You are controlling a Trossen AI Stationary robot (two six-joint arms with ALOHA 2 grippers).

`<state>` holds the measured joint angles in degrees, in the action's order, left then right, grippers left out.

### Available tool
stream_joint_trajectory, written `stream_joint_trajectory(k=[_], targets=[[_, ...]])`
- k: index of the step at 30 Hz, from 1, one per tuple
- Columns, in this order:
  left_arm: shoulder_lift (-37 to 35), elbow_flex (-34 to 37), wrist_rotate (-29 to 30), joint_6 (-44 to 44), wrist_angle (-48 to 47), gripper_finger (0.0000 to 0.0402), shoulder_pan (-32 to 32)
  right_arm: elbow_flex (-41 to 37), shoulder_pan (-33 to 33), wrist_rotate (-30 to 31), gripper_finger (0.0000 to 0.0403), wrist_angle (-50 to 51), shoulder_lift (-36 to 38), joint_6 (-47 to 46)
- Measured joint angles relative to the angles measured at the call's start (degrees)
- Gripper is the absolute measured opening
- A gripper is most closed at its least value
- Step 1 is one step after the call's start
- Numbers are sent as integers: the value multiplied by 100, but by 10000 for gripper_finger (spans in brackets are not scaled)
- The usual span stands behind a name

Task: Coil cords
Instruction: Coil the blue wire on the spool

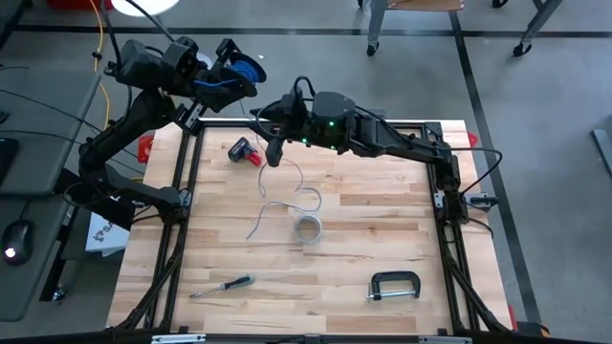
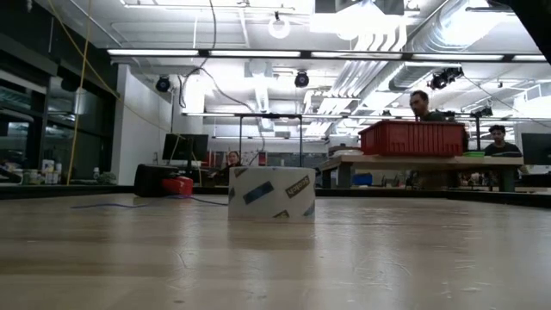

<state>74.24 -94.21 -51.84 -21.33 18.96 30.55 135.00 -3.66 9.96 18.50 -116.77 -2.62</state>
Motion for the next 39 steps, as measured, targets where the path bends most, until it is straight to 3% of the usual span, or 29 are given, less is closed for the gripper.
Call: stream_joint_trajectory(k=[4, 16, 26, 39], targets=[[0, 0, 19, 6, 26, 0, 0, 0, 17, -270, 138, 11, 0, -1], [0, 0, 141, -45, 71, 0, -175, 0, 2, -95, 138, 6, -13, 267], [0, 0, 232, 72, 67, 0, -378, 0, 52, -721, 138, -81, -24, 110], [0, 0, 107, -200, 63, 0, -447, -2, 116, -708, 138, 115, 112, 357]])
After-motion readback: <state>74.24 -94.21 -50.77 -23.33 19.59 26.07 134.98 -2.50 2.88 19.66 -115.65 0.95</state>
